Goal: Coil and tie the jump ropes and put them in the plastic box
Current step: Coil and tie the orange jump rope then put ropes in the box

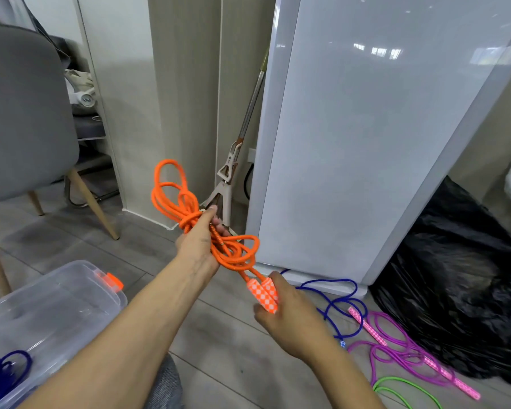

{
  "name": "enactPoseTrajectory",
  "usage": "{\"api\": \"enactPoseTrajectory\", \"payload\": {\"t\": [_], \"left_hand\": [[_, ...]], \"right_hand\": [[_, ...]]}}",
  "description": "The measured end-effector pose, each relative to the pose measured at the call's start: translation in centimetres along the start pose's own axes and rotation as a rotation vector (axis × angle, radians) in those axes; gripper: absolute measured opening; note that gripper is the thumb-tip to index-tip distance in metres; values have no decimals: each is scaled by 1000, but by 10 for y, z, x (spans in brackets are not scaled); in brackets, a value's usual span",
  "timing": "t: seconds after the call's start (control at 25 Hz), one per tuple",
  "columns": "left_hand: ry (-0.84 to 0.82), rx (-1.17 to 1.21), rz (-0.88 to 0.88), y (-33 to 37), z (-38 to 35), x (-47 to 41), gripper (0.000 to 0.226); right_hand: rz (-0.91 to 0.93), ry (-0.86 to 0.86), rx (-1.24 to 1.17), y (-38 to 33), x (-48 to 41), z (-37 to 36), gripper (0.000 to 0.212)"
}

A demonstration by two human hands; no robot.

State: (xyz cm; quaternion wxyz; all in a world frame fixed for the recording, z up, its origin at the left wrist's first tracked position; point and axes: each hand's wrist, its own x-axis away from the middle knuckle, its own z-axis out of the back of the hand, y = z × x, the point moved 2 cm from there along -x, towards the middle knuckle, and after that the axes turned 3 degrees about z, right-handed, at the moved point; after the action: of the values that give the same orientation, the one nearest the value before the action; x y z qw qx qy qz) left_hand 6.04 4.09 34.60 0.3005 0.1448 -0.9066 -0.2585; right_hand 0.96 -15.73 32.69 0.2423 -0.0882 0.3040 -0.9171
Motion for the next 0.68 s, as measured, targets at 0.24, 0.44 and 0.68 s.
{"api": "enactPoseTrajectory", "payload": {"t": [0.24,0.44,0.68], "left_hand": [[227,-39,-43,9,27,-41,29],[253,-101,50,-1,44,-54,33],[294,-170,33,-6,56,-52,31]], "right_hand": [[29,-19,277,27,11,17,16],[-19,-108,309,47,18,32,20],[-3,-125,311,51,21,29,28]]}}
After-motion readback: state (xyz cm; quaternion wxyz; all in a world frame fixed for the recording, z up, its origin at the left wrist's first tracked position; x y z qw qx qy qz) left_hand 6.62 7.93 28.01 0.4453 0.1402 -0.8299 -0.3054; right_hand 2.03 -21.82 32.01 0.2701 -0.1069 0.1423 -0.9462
